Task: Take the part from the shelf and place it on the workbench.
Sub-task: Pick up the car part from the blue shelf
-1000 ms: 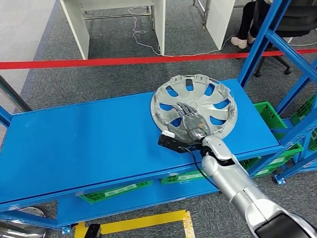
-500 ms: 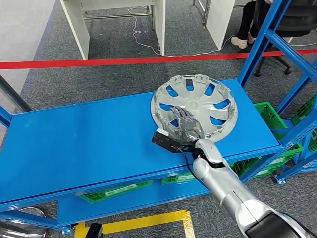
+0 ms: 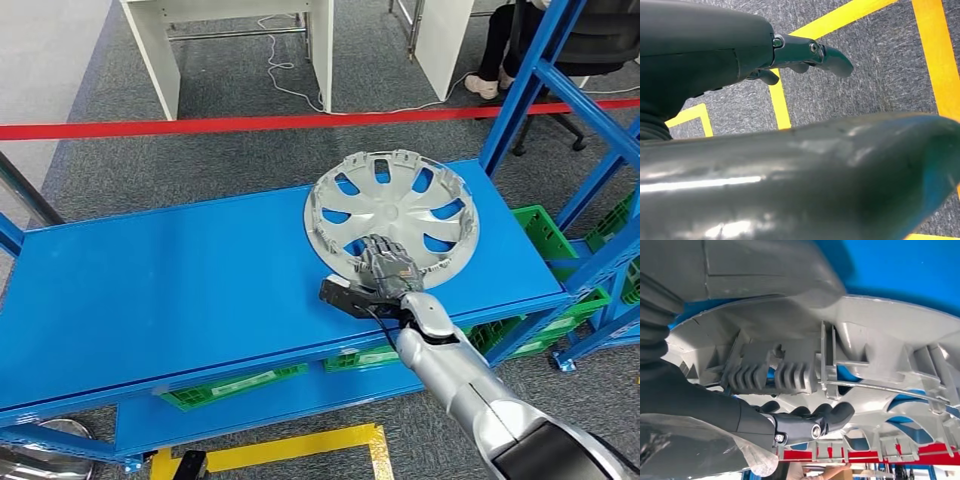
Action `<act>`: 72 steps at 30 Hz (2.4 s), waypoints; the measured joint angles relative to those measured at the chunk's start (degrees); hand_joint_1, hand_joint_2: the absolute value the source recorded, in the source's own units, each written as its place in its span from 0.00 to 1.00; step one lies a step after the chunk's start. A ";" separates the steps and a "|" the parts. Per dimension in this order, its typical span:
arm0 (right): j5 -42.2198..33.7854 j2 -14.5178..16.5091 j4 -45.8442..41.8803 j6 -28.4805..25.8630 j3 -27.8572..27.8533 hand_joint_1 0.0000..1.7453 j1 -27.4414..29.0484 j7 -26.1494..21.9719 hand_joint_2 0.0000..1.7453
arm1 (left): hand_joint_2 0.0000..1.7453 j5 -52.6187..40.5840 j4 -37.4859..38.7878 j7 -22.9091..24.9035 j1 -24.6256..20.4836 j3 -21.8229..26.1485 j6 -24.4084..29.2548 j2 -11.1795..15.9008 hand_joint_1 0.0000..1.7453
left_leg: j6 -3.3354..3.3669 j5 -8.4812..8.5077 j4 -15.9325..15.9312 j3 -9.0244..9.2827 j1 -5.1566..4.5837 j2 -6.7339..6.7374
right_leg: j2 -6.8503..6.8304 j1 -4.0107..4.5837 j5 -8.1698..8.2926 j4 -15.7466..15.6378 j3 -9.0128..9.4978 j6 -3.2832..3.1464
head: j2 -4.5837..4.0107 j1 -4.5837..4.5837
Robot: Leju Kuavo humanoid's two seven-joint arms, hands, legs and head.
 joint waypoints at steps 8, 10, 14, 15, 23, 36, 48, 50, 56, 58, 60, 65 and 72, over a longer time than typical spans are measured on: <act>-0.21 0.78 2.95 2.10 -0.01 0.00 -1.25 -0.17 1.00 | 0.00 -0.14 0.00 0.11 0.01 0.00 0.08 -0.05 0.00 | 0.02 0.03 0.00 0.27 0.00 0.01 | 0.00 0.00 0.04 -0.01 0.26 -0.01 | 0.00 0.00; -0.25 0.91 3.34 2.14 -0.02 0.00 -1.43 -0.17 1.00 | 0.00 -0.18 0.00 0.15 0.02 0.00 0.08 -0.07 0.00 | 0.03 0.05 0.00 0.31 0.00 0.01 | 0.00 0.00 0.05 -0.01 0.31 -0.01 | 0.00 0.01; -0.31 1.21 4.00 2.54 -0.02 0.00 -1.82 -0.19 1.00 | 0.00 -0.25 0.00 0.21 0.02 0.00 0.09 -0.08 0.00 | 0.02 0.06 0.00 0.42 0.00 0.01 | 0.00 0.00 0.06 -0.01 0.42 -0.01 | 0.00 0.00; -0.33 1.30 4.18 2.86 -0.02 0.00 -1.97 -0.20 1.00 | 0.00 -0.29 0.00 0.23 0.02 0.00 0.09 -0.08 0.00 | 0.02 0.06 0.00 0.45 0.00 0.01 | 0.00 0.00 0.06 -0.01 0.45 -0.01 | 0.00 0.01; -0.74 1.68 5.70 5.65 -0.13 0.54 -3.21 -0.85 1.00 | 0.00 -0.49 0.00 0.24 0.03 0.00 0.13 -0.09 0.00 | 0.02 0.05 0.00 0.67 0.00 0.01 | 0.00 0.00 0.06 -0.02 0.69 -0.01 | 0.00 0.01; -0.92 1.70 6.64 7.11 -0.26 1.00 -4.51 -2.64 1.00 | 0.00 0.59 0.00 0.21 0.10 0.26 1.17 -0.02 0.00 | 0.02 0.06 0.01 0.85 0.00 0.01 | 0.00 0.00 0.08 -0.03 0.84 0.00 | 0.00 0.01; -1.27 1.70 6.64 6.83 -0.79 1.00 -4.27 -3.10 1.00 | 0.00 0.82 0.00 -0.39 0.15 0.60 1.74 0.01 0.00 | 0.02 0.05 0.00 0.81 0.00 0.01 | 0.01 0.00 0.07 -0.03 0.80 0.00 | 0.00 0.01; -1.34 1.70 6.64 6.67 -0.92 1.00 -4.16 -3.25 1.00 | 0.00 0.82 0.00 -0.57 0.20 0.62 1.72 0.02 0.00 | 0.02 0.05 0.00 0.82 0.00 0.01 | 0.01 0.00 0.07 -0.03 0.80 0.00 | 0.00 0.01; -1.28 1.69 6.63 5.43 -1.20 1.00 -3.72 -3.56 1.00 | 0.00 0.62 0.00 -0.70 0.45 0.86 1.60 0.17 0.00 | 0.02 0.05 0.00 0.81 0.00 0.01 | 0.01 0.00 0.07 -0.03 0.79 0.00 | 0.00 0.01; -1.17 1.63 6.51 4.38 -1.27 1.00 -3.25 -3.67 1.00 | 0.00 0.01 0.00 -0.70 0.52 1.01 1.28 0.30 0.00 | 0.02 0.05 0.00 0.82 0.00 0.01 | 0.01 0.01 0.07 -0.03 0.77 -0.01 | 0.00 0.01; -0.99 1.33 5.91 2.92 -1.37 1.00 -2.42 -4.01 1.00 | 0.00 -0.85 0.00 -0.84 0.55 1.05 0.82 0.44 0.00 | 0.02 0.05 0.00 0.82 0.00 0.01 | 0.00 0.01 0.07 -0.03 0.77 -0.01 | 0.00 0.01; -0.51 -0.77 0.99 0.75 -1.42 1.00 1.13 -4.68 1.00 | 0.00 -1.63 0.00 -2.88 0.39 1.05 -0.77 0.58 0.00 | 0.04 0.04 0.00 0.81 0.00 0.00 | -0.02 0.03 0.05 -0.03 0.78 -0.01 | 0.00 0.01; 0.20 -2.83 -4.59 0.66 -1.31 1.00 4.15 -4.50 1.00 | 0.00 -1.68 0.00 -4.02 0.09 1.05 -1.12 0.57 0.00 | 0.05 0.04 0.01 0.79 -0.03 0.01 | -0.01 0.01 0.06 -0.05 0.77 -0.01 | 0.00 0.01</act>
